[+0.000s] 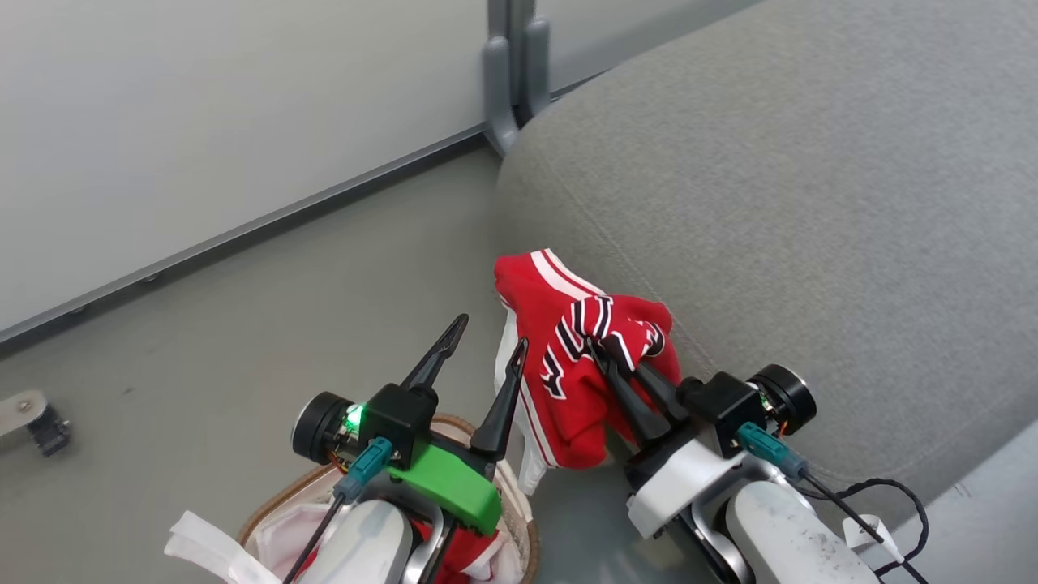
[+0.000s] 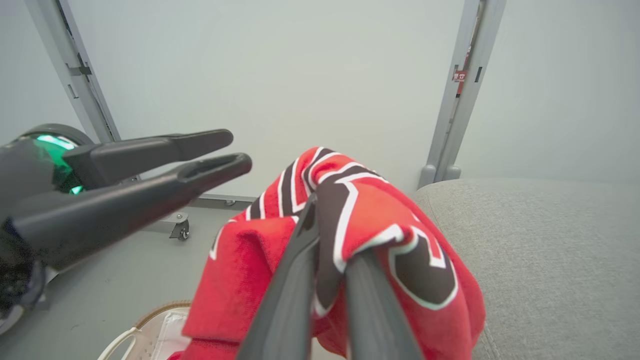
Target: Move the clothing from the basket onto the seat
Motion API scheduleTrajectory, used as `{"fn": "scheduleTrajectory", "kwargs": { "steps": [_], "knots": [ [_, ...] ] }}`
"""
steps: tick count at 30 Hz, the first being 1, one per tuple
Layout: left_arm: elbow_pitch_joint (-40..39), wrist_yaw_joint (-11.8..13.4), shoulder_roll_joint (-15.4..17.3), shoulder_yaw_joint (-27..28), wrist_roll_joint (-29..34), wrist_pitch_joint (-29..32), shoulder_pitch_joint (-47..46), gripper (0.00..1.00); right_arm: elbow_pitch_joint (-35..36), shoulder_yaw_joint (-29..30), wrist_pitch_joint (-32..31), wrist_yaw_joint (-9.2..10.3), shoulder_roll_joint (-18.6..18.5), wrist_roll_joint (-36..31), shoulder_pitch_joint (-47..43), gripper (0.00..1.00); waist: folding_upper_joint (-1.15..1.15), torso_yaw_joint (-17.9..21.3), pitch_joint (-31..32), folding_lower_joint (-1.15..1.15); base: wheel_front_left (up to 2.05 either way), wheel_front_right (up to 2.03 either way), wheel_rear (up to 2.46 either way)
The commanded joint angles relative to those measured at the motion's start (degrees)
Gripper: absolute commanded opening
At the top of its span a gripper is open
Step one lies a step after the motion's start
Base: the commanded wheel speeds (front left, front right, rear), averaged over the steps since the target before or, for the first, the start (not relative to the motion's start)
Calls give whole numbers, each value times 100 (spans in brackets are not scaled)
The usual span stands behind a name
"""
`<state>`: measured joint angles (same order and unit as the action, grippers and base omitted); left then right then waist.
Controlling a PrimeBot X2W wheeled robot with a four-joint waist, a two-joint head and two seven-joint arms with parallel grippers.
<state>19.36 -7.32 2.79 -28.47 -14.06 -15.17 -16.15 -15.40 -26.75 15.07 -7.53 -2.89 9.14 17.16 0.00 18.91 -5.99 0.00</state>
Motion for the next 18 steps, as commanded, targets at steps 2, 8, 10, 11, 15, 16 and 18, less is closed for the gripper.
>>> {"fn": "scheduleTrajectory", "kwargs": {
  "steps": [2,8,10,11,15,16,18],
  "knots": [
    [22,-18,24,-20,-21,4,39,100,3,88,14,8,-14,-28,83,0,0,887,-240,0,0,0,0],
    [100,-20,39,-76,21,4,-161,100,-66,359,15,8,-223,-227,743,0,0,791,-599,0,0,0,0],
    [127,-20,82,-109,89,4,-274,100,-30,549,15,8,-345,-312,1119,0,0,673,-829,0,0,0,0],
    [141,-20,108,-119,116,4,-323,100,-32,636,14,8,-399,-351,1282,0,0,614,-947,0,0,0,0],
    [137,-21,219,-160,164,4,-591,100,-140,1030,14,8,-695,-485,2113,0,0,342,-1495,0,0,0,0],
    [123,-21,245,-177,182,4,-660,100,-192,1139,14,8,-780,-509,2318,0,0,268,-1652,0,0,0,0],
    [98,-21,296,-202,197,4,-791,100,-292,1314,14,8,-920,-521,2692,0,0,133,-1925,0,0,0,0]
  ]
}}
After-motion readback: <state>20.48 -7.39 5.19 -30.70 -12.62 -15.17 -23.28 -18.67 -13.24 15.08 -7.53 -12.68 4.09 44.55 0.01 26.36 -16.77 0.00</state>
